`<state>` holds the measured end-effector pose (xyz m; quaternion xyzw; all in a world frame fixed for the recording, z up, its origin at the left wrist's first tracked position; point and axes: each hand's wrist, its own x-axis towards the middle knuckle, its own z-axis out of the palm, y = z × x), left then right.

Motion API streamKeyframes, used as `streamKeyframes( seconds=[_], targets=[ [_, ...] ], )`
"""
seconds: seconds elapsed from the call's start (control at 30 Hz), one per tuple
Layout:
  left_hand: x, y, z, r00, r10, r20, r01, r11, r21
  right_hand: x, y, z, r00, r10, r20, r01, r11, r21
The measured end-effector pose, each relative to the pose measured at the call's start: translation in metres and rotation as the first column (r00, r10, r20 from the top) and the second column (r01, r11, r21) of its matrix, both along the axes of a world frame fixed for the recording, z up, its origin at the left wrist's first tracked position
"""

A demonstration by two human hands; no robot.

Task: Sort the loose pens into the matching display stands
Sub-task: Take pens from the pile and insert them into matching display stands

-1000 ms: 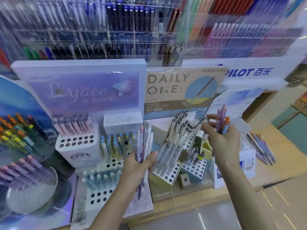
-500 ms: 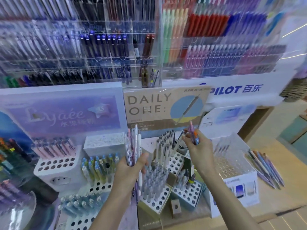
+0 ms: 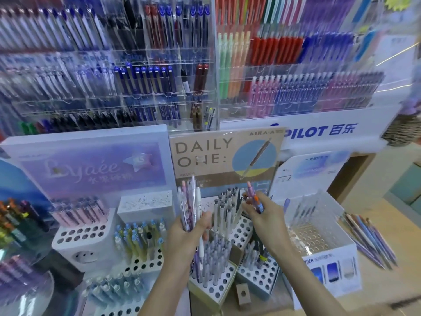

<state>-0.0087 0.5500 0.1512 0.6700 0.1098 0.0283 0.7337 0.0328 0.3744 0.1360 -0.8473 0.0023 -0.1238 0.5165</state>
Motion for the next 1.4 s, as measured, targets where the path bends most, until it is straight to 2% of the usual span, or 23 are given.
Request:
streamKeyframes(
  seconds=[0.1, 0.37, 0.53, 0.67, 0.77, 0.8, 0.9, 1.0, 1.1, 1.17, 1.27, 1.4],
  targets=[
    [-0.002, 0.0, -0.001, 1.0, -0.011, 0.017, 0.011, 1.0, 0.007, 0.002, 0.003, -0.006, 0.997, 0.059, -0.059, -0.062, 0.996, -0.067],
    [-0.008, -0.002, 0.001, 0.998, -0.046, 0.034, 0.046, 0.999, 0.01, 0.014, 0.001, 0.003, 0.995, 0.057, -0.086, -0.059, 0.998, -0.023],
    [-0.009, 0.0, 0.003, 0.998, -0.061, 0.033, 0.062, 0.998, -0.02, 0.009, -0.005, 0.008, 0.979, 0.171, -0.11, -0.182, 0.978, -0.098],
    [-0.012, 0.003, 0.004, 0.996, -0.069, 0.054, 0.07, 0.997, -0.029, 0.008, -0.002, 0.007, 0.987, 0.119, -0.106, -0.125, 0.991, -0.051],
    [-0.014, 0.006, 0.001, 0.997, -0.06, 0.051, 0.061, 0.998, -0.032, 0.001, 0.003, 0.003, 0.996, 0.051, -0.071, -0.057, 0.995, -0.084],
    [-0.015, 0.008, 0.0, 0.998, -0.046, 0.05, 0.047, 0.999, -0.022, -0.005, 0.003, 0.004, 0.998, 0.019, -0.059, -0.022, 0.999, -0.039],
    [-0.015, 0.012, 0.002, 0.999, -0.012, 0.044, 0.013, 1.0, -0.018, -0.019, 0.007, 0.015, 0.999, -0.007, -0.044, 0.021, 0.943, 0.331],
    [-0.016, 0.012, 0.006, 0.999, -0.007, 0.034, 0.009, 0.999, -0.045, -0.026, 0.017, 0.033, 0.994, 0.104, -0.029, -0.061, 0.759, 0.648],
    [-0.018, 0.011, 0.011, 1.0, -0.016, 0.022, 0.017, 0.999, -0.044, -0.028, 0.032, 0.048, 0.973, 0.229, -0.021, -0.107, 0.531, 0.84],
    [-0.022, 0.011, 0.014, 0.999, -0.03, 0.038, 0.032, 0.998, -0.045, -0.029, 0.042, 0.05, 0.968, 0.249, -0.045, -0.077, 0.46, 0.885],
    [-0.027, 0.011, 0.017, 0.998, -0.037, 0.054, 0.04, 0.997, -0.059, -0.029, 0.057, 0.046, 0.947, 0.3, -0.114, -0.032, 0.442, 0.897],
    [-0.034, 0.017, 0.017, 0.999, -0.002, 0.043, 0.005, 0.997, -0.076, -0.028, 0.08, 0.042, 0.933, 0.31, -0.181, -0.023, 0.555, 0.831]
  ],
)
